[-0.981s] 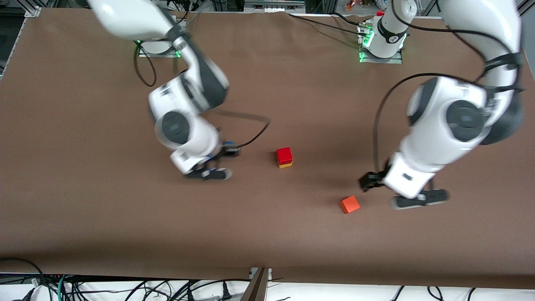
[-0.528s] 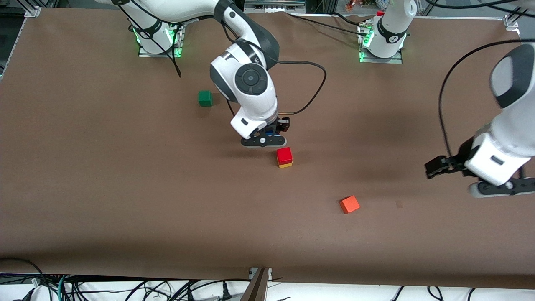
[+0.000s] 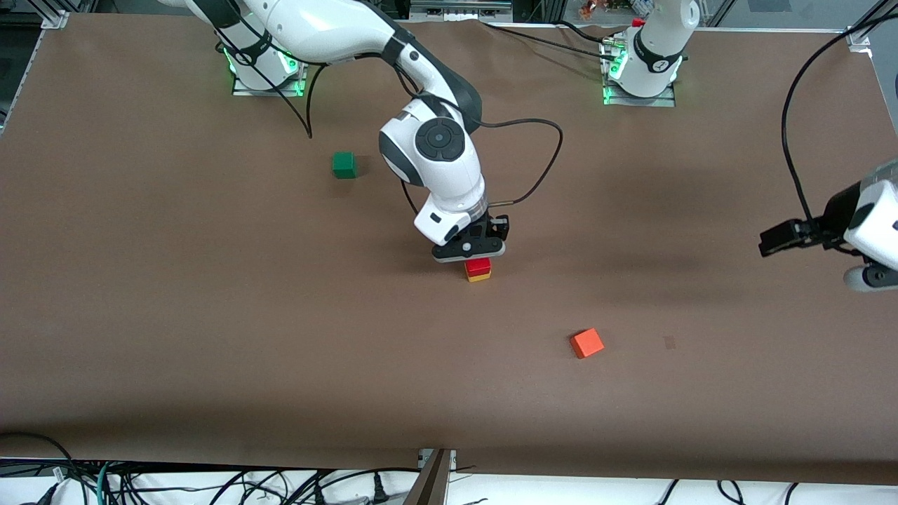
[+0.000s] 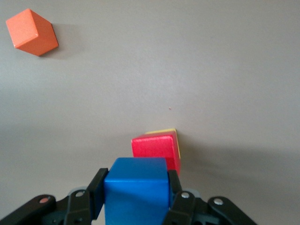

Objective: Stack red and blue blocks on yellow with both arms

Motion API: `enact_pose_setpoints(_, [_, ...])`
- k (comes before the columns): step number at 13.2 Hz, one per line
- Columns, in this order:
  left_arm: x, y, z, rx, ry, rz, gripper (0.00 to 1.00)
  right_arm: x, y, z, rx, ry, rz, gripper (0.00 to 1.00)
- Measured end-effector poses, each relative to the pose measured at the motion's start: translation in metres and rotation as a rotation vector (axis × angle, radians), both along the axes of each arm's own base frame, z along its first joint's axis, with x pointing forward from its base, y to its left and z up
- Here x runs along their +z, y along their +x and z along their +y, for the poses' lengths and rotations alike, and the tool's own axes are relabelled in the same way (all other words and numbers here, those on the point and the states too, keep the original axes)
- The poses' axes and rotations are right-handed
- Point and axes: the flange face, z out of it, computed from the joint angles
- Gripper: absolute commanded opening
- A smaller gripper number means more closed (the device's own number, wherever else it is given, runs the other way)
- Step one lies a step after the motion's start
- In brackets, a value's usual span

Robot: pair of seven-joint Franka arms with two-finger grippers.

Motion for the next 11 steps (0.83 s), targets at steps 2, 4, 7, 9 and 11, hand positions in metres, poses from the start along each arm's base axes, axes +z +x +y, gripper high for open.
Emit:
enact_pose_setpoints(2, [0.0, -0.02, 0.0, 0.006, 0.019, 0.024, 1.0, -0.003, 0.005, 0.002, 0.0, 0.008, -0.009, 0.32])
enact_pose_setpoints(4, [-0.001, -0.033, 0.002, 0.016, 0.018, 0.037, 1.0, -0.001, 0.007, 0.003, 0.001, 0.012, -0.014, 0.32])
enact_pose_setpoints(7, [-0.007, -0.039, 0.013, 0.049, -0.027, 0.056, 1.0, 0.0, 0.008, 0.003, 0.018, 0.007, -0.018, 0.32])
enact_pose_setpoints(9, [-0.012, -0.039, 0.018, 0.058, -0.03, 0.066, 1.0, 0.0, 0.009, 0.001, 0.027, 0.003, -0.022, 0.32])
enact_pose_setpoints(11, [-0.015, -0.039, 0.017, 0.058, -0.03, 0.071, 1.0, 0.0, 0.011, 0.0, 0.032, 0.001, -0.027, 0.32])
